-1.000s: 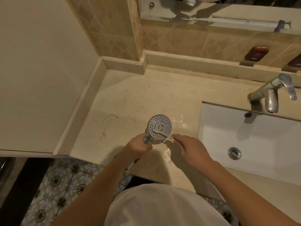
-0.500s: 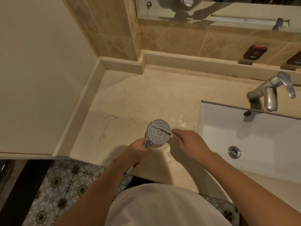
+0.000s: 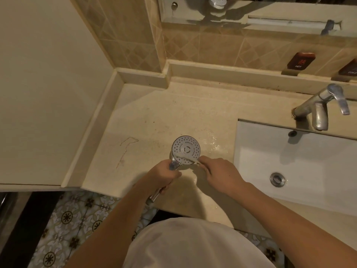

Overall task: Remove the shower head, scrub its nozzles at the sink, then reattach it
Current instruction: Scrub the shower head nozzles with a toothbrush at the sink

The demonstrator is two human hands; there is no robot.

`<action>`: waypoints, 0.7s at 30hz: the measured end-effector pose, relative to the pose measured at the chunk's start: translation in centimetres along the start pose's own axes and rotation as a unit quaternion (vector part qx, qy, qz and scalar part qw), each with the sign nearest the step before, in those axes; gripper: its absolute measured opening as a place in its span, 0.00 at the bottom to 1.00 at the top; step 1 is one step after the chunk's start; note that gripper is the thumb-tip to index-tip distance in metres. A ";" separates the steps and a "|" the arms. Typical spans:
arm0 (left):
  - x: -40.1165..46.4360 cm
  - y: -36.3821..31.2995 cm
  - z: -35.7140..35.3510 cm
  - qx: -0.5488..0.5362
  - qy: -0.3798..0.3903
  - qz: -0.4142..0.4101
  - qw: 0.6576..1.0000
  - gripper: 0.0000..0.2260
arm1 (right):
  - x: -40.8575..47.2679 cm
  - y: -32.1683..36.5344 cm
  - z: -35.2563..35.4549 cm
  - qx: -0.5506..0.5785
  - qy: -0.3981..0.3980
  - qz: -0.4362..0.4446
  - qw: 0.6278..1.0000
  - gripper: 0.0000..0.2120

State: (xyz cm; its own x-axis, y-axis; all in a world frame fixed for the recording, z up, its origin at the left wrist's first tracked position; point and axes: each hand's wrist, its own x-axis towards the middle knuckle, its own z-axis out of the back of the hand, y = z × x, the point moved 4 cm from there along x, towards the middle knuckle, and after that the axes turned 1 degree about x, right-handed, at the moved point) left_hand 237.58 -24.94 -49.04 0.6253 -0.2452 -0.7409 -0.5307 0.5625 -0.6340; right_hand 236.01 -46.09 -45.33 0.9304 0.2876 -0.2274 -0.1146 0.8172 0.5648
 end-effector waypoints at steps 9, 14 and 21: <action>0.2 0.0 -0.5 0.084 -0.111 -0.038 0.990 0.17 | 0.4 -0.5 0.0 0.010 -0.018 -0.024 0.999 0.05; -0.5 -0.2 -0.9 0.061 -0.116 -0.057 0.990 0.14 | 0.8 0.1 0.1 0.113 -0.051 -0.075 0.989 0.07; -1.2 -0.5 -1.0 0.027 -0.086 -0.071 0.993 0.11 | 1.6 -0.3 1.8 0.123 -0.074 -0.112 0.983 0.08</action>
State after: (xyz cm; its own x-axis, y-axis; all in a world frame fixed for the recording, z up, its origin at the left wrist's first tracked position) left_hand 236.51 -25.72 -48.10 0.7827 -0.1880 -0.5933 -0.4024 0.5744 -0.7129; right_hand 238.13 -46.79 -44.46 0.9652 0.0247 -0.2603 0.1689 0.7009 0.6930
